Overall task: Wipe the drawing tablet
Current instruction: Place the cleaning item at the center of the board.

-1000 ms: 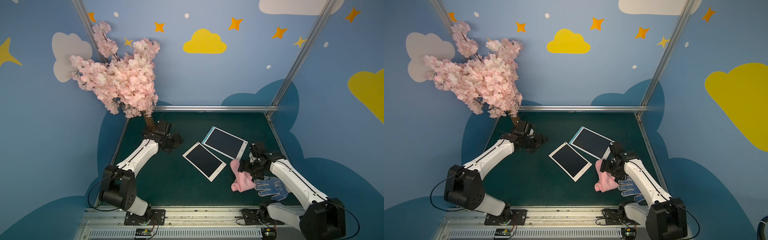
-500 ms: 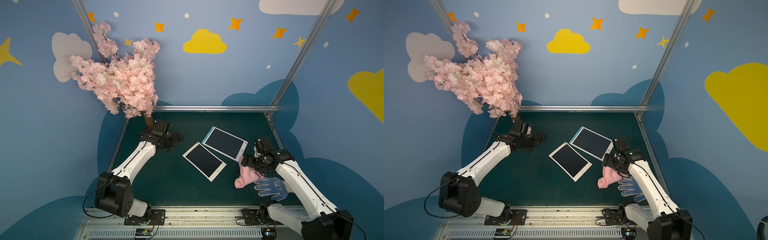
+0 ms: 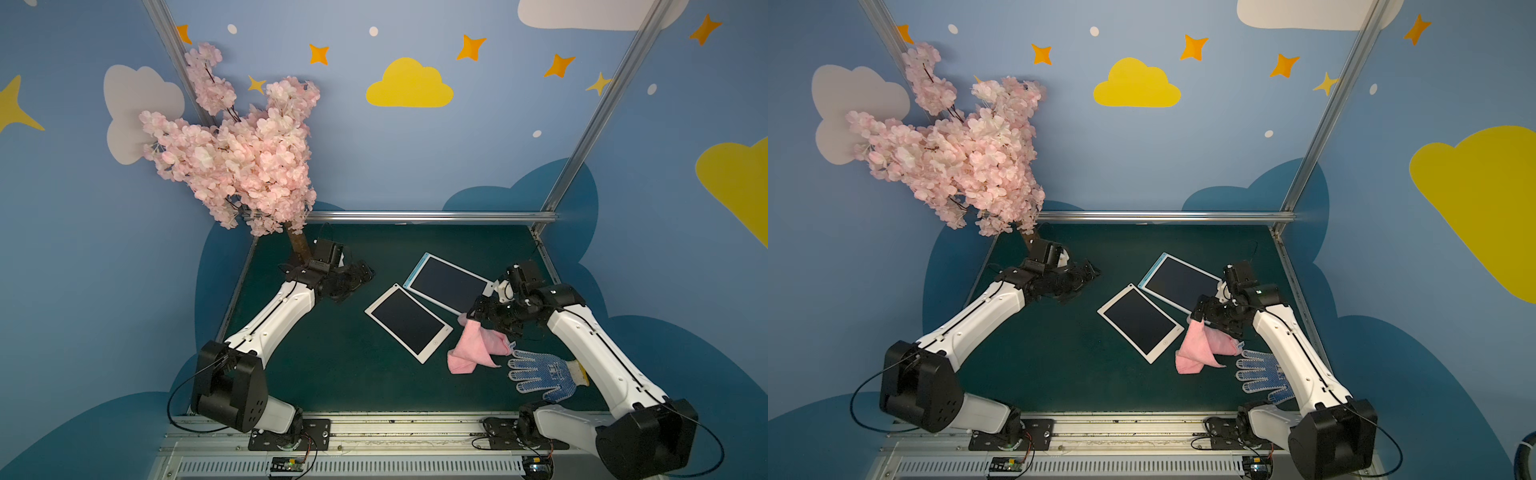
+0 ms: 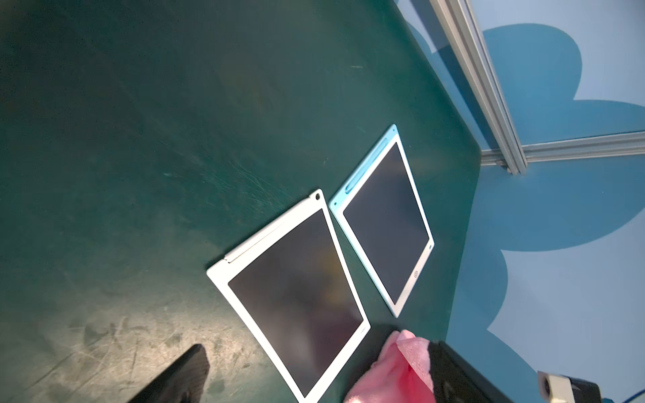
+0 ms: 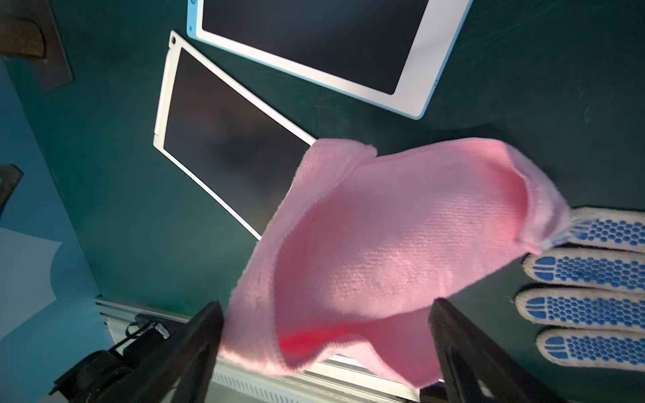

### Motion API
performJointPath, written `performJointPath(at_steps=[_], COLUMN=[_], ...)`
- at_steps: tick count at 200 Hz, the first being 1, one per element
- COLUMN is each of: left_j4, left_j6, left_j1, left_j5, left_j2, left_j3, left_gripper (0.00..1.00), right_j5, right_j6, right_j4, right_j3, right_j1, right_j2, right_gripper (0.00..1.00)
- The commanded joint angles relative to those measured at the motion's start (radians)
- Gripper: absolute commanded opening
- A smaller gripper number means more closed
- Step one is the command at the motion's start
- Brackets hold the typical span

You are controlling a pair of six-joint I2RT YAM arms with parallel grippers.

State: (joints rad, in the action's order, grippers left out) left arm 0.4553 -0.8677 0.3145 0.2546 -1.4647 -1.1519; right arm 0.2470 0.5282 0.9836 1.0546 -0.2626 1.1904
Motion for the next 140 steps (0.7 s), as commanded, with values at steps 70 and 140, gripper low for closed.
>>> performJointPath(at_steps=[70, 140], left_j4=[-0.099, -0.108], left_j6=[-0.017, 0.01], left_j1=[0.051, 0.045], left_j5=[0.093, 0.056], left_j2=[-0.029, 0.011], left_j3=[0.017, 0.028], left_gripper=[1.0, 1.0], right_j5=[-0.157, -0.116], right_j6=[0.026, -0.184], right_j4=[0.053, -0.108], right_j3=[-0.067, 0.201], right_j1=[0.121, 0.12], right_j2=[-0.223, -0.283], right_gripper=[0.86, 0.91])
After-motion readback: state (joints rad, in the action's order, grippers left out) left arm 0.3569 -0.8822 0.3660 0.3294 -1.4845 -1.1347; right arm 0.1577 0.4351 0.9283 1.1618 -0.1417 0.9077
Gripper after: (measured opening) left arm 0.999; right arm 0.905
